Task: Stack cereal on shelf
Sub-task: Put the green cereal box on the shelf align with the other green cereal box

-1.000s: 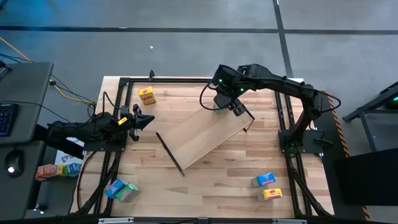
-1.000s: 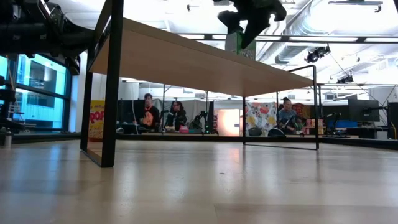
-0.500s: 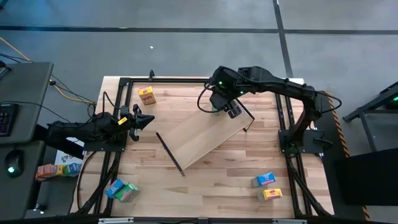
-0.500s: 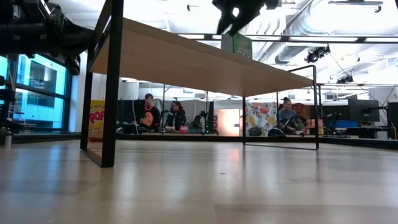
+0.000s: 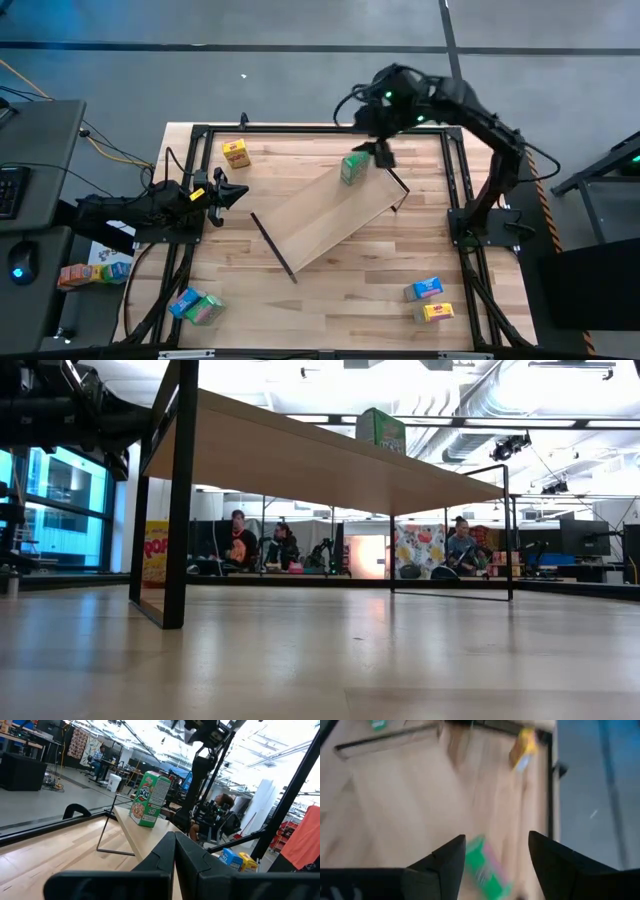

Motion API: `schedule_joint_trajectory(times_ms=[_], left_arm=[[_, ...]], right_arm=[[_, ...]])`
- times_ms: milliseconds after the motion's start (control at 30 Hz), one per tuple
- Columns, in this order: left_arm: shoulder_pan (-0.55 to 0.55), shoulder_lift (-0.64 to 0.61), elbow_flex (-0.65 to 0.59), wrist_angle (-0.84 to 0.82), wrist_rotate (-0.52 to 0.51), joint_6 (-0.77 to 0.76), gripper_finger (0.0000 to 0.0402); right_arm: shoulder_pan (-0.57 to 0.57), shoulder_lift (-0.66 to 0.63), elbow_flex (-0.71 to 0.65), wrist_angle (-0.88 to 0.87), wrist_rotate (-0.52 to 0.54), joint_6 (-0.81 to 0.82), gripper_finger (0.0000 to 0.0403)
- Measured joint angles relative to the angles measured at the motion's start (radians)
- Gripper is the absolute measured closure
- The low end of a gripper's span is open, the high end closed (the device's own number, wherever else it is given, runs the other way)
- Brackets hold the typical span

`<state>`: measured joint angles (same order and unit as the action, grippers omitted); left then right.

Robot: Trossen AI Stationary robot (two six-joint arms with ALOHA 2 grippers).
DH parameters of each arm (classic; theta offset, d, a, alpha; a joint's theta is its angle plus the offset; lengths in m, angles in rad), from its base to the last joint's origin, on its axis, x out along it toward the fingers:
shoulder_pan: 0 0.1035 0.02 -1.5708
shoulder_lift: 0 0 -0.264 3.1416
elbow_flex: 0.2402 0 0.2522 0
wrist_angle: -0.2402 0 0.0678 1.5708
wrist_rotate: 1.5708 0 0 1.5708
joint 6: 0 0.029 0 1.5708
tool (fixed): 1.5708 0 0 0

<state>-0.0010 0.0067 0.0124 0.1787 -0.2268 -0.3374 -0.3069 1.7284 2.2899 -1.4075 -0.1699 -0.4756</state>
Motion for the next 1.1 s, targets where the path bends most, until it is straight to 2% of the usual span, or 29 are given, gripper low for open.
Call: schedule_joint_trajectory(times_ms=[167, 333, 433, 567, 767, 867, 933, 1100], left_arm=[[0.000, 0.000, 0.000, -0.001, 0.000, 0.000, 0.0401], [0.000, 0.000, 0.000, -0.002, 0.000, 0.000, 0.0402], [0.000, 0.000, 0.000, -0.002, 0.000, 0.000, 0.0401], [0.000, 0.000, 0.000, -0.002, 0.000, 0.000, 0.0401], [0.000, 0.000, 0.000, -0.002, 0.000, 0.000, 0.0401], [0.000, 0.000, 0.000, -0.002, 0.000, 0.000, 0.0402], [0.000, 0.000, 0.000, 0.004, 0.000, -0.004, 0.0401], [0.000, 0.000, 0.000, 0.120, 0.000, -0.186, 0.0402]], right_arm=[[-0.035, -0.086, -0.047, -0.148, -0.024, 0.065, 0.0199], [-0.035, -0.291, -0.275, -0.070, -0.025, 0.140, 0.0199], [-0.033, -0.458, -0.492, 0.119, -0.031, 0.202, 0.0199], [-0.033, -0.668, -0.819, 0.491, -0.069, 0.320, 0.0199], [-0.017, -0.875, -1.214, 1.128, -0.074, 0.684, 0.0199], [0.016, -0.918, -1.353, 1.437, -0.074, 0.835, 0.0199], [0.038, -0.923, -1.416, 1.581, -0.050, 0.887, 0.0199], [0.076, -0.910, -1.469, 1.672, 0.138, 0.947, 0.0199]])
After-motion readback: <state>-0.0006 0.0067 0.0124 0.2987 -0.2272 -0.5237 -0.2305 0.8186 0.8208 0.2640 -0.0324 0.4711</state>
